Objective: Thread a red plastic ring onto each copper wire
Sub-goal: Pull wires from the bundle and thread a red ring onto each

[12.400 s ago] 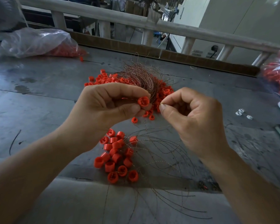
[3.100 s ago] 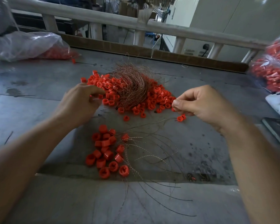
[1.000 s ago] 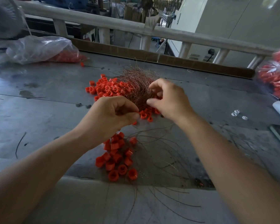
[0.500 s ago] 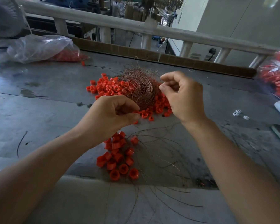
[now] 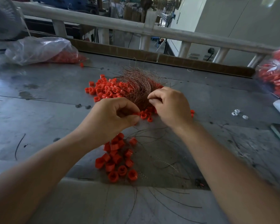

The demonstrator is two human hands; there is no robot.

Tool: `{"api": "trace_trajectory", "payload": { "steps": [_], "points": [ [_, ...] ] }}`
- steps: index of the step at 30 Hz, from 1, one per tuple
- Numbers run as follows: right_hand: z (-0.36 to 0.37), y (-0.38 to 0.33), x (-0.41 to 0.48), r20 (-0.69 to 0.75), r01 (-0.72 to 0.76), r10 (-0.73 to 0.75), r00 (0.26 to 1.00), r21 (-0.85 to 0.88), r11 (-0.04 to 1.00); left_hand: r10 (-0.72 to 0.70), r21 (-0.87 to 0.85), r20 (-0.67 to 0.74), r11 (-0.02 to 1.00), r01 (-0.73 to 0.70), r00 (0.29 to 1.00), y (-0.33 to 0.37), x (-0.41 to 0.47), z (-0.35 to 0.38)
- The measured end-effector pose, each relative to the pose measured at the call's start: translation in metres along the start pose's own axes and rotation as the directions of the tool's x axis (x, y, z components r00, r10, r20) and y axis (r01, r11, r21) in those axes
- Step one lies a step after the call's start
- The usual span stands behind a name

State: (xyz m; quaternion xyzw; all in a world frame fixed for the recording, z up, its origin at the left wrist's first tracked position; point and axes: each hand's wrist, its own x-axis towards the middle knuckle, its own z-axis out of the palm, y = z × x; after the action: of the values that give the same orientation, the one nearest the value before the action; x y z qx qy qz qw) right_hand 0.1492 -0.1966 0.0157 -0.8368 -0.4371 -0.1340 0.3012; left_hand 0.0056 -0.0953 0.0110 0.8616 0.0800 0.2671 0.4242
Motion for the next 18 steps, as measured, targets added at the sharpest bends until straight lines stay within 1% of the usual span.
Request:
{"api": "trace_trajectory", "payload": {
  "steps": [2, 6, 8, 10, 12, 14, 16, 18],
  "points": [
    [-0.002, 0.000, -0.002, -0.033, 0.032, -0.031, 0.999, 0.039, 0.999, 0.026, 0.057, -0.006, 0.998, -0.026, 1.000, -0.002, 0.002, 0.001],
    [-0.001, 0.000, -0.004, -0.075, 0.056, -0.049, 0.996, 0.095, 0.994, 0.067, 0.077, 0.012, 0.995, -0.067, 0.998, -0.007, 0.004, 0.002],
    [-0.003, -0.002, -0.004, -0.099, 0.075, -0.057, 0.993, 0.192, 0.979, 0.062, 0.077, 0.010, 0.995, -0.063, 0.998, -0.009, 0.004, 0.003],
    [-0.008, -0.005, -0.005, -0.147, 0.112, -0.067, 0.987, 0.322, 0.940, 0.043, 0.076, 0.012, 0.996, -0.044, 0.999, -0.011, 0.004, 0.002],
    [-0.017, -0.009, -0.005, -0.219, 0.172, -0.080, 0.972, 0.443, 0.880, 0.024, 0.080, 0.021, 0.996, -0.025, 0.999, -0.013, 0.005, 0.002],
    [-0.030, -0.015, -0.003, -0.305, 0.246, -0.090, 0.948, 0.524, 0.815, 0.004, 0.092, 0.033, 0.996, -0.007, 0.999, -0.013, 0.006, 0.004],
    [-0.044, -0.019, -0.001, -0.376, 0.300, -0.102, 0.921, 0.518, 0.801, -0.014, 0.095, 0.034, 0.995, 0.011, 0.999, -0.012, 0.007, 0.005],
    [-0.054, -0.020, 0.001, -0.368, 0.292, -0.122, 0.922, 0.451, 0.844, -0.035, 0.064, 0.005, 0.997, 0.035, 0.999, -0.010, 0.007, 0.004]
  ]
}}
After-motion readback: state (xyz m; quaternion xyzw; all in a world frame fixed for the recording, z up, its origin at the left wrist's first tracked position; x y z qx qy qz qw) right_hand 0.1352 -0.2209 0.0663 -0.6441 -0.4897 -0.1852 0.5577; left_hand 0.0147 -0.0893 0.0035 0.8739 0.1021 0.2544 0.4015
